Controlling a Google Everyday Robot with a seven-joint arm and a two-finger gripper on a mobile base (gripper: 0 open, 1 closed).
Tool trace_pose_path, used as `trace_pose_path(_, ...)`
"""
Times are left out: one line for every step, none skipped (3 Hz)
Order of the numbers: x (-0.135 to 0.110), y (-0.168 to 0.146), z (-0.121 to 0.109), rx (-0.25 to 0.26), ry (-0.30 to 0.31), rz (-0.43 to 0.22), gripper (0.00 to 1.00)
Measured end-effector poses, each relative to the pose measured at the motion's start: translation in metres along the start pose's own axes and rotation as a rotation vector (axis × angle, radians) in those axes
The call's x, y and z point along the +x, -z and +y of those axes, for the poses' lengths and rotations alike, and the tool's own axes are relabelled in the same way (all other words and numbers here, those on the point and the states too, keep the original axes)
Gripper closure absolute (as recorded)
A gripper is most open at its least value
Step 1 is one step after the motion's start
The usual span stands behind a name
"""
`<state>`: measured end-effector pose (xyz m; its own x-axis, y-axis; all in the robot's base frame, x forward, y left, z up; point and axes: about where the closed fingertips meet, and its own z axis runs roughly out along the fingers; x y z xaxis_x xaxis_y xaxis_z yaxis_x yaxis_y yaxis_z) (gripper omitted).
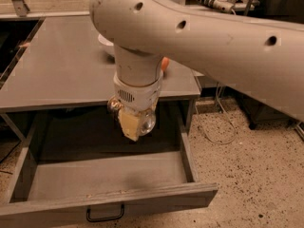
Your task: Place orange can into top drawer
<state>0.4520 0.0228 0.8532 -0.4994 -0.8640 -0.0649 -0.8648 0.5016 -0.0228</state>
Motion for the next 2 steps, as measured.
trace_pose_path(0.006,-0.042,0.018,-0.058,-0.022,0.034,1.0)
trace_pose_path(0.004,-0.113,0.038,-0.147,-0.052,0.052,1.0)
